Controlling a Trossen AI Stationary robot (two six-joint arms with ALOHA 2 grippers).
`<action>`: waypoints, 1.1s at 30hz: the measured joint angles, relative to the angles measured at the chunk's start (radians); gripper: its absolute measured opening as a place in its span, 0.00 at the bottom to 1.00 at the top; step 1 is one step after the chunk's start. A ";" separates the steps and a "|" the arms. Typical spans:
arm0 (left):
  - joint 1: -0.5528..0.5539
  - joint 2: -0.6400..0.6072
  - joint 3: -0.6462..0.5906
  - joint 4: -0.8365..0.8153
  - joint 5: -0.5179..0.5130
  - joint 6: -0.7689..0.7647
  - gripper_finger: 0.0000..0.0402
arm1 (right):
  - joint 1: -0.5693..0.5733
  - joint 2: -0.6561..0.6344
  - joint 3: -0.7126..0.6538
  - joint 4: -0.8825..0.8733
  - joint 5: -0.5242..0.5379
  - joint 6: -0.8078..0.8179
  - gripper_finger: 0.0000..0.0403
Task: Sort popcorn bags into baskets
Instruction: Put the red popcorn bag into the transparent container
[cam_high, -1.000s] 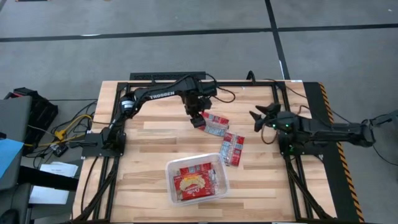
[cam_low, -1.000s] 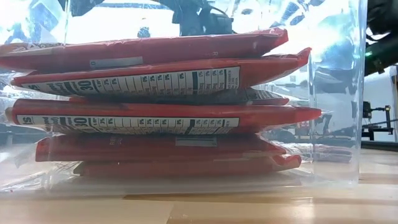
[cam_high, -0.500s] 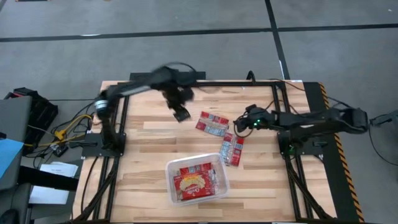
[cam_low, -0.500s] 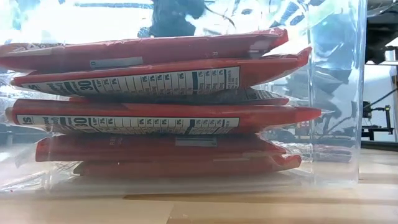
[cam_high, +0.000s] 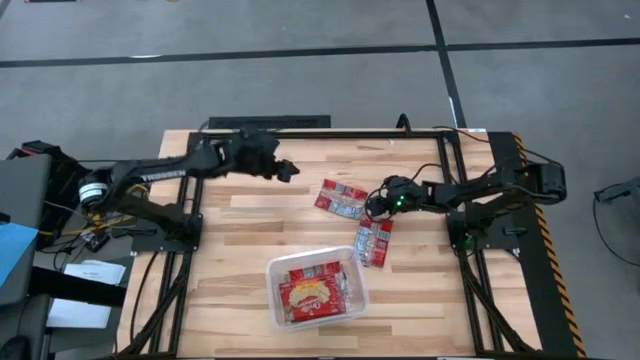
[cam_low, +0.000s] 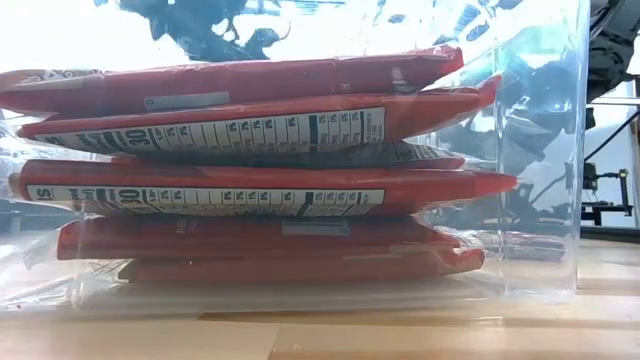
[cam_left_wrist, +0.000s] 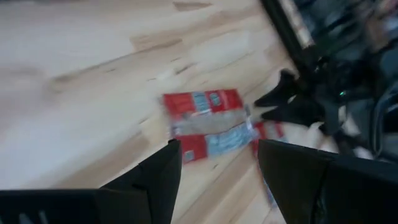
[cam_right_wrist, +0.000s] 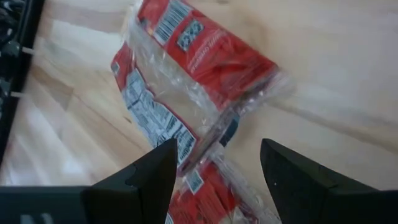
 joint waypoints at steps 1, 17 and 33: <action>0.002 0.014 -0.046 0.088 -0.002 -0.033 0.49 | 0.000 0.000 0.000 0.002 0.000 0.008 0.63; 0.001 0.470 -0.134 0.510 0.207 -0.161 0.49 | -0.026 0.186 0.135 -0.008 -0.029 -0.028 0.63; -0.007 0.548 -0.129 0.520 0.139 -0.128 0.49 | -0.047 0.278 0.280 -0.035 -0.085 -0.186 0.63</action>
